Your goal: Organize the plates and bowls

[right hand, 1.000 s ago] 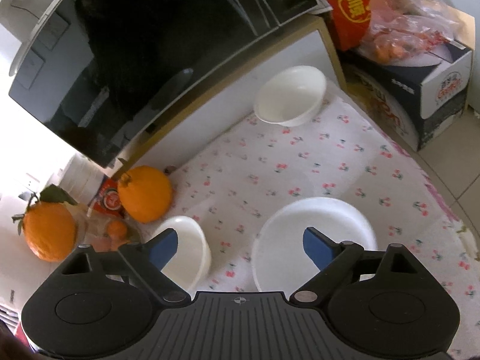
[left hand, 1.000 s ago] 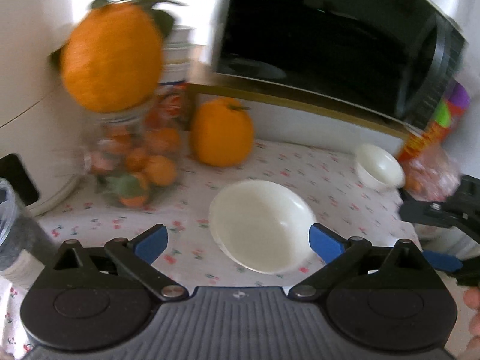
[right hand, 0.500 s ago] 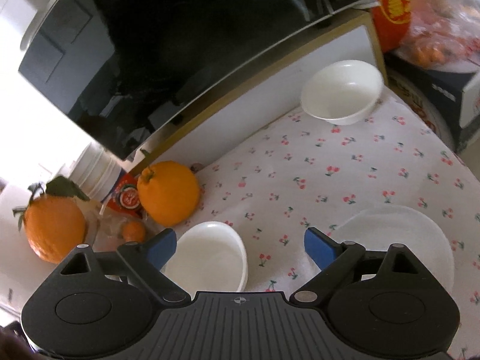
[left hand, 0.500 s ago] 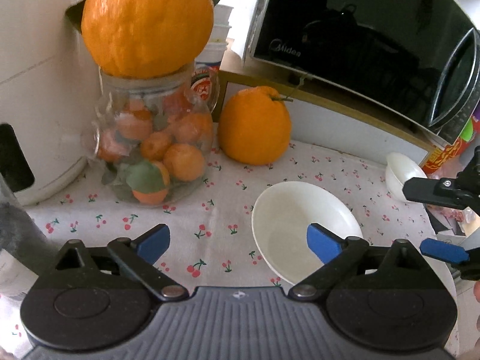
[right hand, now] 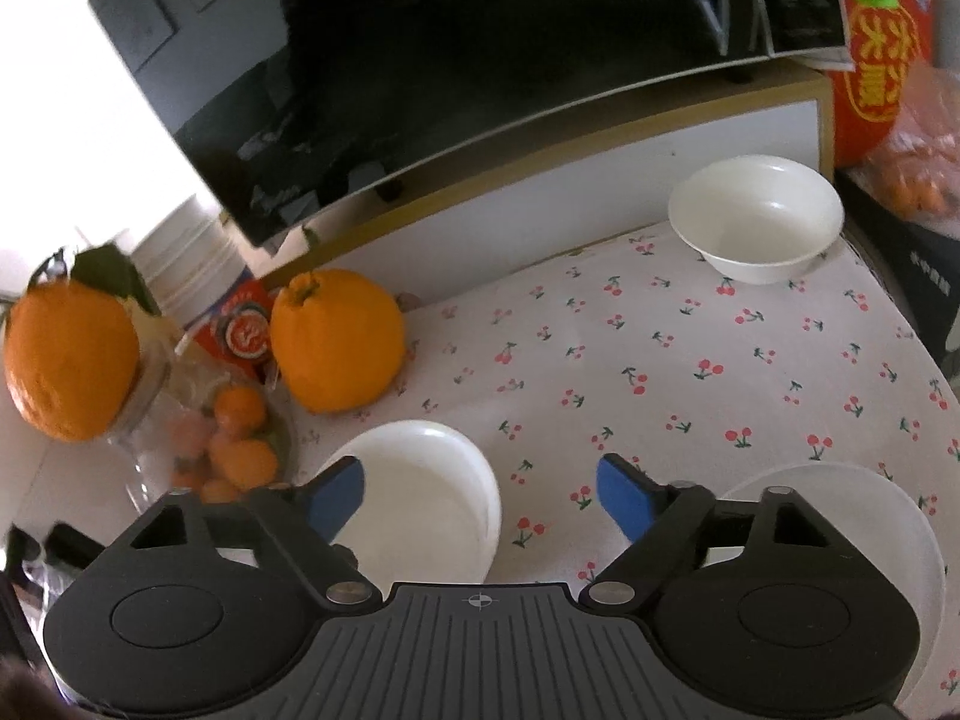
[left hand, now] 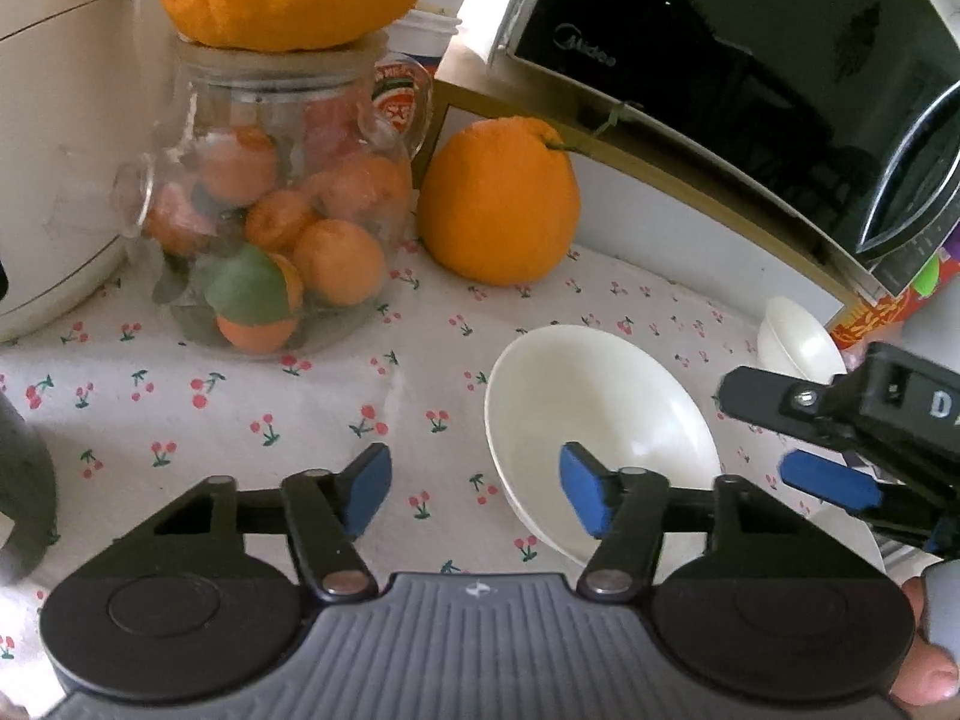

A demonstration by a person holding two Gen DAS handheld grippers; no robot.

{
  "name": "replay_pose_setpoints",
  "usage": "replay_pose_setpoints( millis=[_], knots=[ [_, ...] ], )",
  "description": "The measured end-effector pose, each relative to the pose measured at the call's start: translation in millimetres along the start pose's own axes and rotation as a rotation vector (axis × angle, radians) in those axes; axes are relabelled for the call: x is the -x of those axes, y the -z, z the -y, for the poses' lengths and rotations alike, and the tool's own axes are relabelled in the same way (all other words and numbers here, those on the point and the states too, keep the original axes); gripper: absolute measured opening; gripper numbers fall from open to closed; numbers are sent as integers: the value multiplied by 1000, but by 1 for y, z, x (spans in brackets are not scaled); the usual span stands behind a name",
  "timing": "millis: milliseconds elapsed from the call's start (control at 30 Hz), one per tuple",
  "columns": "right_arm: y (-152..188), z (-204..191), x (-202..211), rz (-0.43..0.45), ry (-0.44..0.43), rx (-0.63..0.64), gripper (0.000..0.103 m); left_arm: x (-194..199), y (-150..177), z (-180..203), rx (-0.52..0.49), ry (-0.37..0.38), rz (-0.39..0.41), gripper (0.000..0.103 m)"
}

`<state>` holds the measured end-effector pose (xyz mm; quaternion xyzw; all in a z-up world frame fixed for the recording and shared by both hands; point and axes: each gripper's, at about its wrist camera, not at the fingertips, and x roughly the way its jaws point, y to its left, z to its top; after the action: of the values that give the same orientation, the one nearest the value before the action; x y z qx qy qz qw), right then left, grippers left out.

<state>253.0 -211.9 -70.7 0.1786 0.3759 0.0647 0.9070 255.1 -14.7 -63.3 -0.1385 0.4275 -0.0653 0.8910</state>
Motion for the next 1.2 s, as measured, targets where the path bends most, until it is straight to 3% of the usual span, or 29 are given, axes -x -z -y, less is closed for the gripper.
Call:
replay_pose_setpoints(
  millis=[433,500,1200],
  knots=[
    [10,-2,-16,-92,-21,10,31,-2,3,4,-7,36,-30,24],
    [11,0,-18,-108,-31,-4,23,-2,3,5,-12,36,-33,14],
    [1,5,17,-74,-55,-41,21,23,3,23,-30,67,29,14]
  ],
)
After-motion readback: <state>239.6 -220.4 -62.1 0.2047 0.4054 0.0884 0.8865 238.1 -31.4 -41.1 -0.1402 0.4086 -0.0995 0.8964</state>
